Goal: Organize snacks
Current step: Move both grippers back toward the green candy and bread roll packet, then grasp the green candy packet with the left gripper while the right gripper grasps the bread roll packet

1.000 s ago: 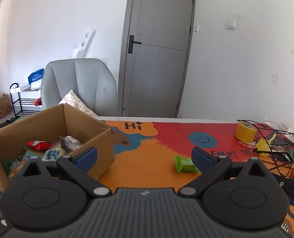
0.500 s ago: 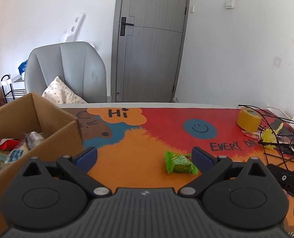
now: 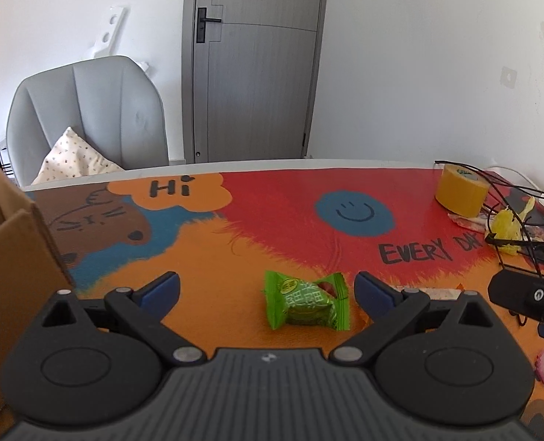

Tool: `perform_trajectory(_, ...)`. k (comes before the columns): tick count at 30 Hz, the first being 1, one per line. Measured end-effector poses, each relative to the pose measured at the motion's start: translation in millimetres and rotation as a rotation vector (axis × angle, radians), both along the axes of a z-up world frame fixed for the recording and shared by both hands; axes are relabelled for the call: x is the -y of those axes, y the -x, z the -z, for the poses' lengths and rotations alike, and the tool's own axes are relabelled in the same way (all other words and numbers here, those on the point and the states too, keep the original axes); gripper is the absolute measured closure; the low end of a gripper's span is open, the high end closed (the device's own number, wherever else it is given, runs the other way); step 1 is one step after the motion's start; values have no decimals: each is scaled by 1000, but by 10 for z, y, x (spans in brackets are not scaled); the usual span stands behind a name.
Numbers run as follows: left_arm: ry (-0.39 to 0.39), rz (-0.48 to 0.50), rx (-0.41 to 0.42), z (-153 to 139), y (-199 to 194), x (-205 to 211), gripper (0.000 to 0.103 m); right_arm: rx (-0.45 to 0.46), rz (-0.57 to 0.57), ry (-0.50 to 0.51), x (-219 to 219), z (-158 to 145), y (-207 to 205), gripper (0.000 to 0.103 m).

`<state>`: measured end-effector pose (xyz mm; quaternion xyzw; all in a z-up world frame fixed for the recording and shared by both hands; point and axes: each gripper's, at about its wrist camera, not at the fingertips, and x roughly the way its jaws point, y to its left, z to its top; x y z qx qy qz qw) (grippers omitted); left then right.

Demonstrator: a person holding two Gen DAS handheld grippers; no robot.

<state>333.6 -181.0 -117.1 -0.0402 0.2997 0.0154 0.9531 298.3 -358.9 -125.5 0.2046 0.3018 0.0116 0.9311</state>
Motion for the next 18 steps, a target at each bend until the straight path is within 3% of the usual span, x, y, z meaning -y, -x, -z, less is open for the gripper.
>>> perform_trajectory(11,-4,-12,-36,212,-172,41,8,-17,-1,17,-52,77,-150,0)
perform_trajectory(14,9,-4,-54,240,-196,17,42,-30,-5,19,-81,125,-191,0)
perform_trajectory(16,-23,-27,-50,236,-186,12,65,-34,-8,23,-103,145,-215,0)
perform_trajectory(18,23,-34,-55,219,-180,-62,67,-34,-15,32,-137,157,-240,0)
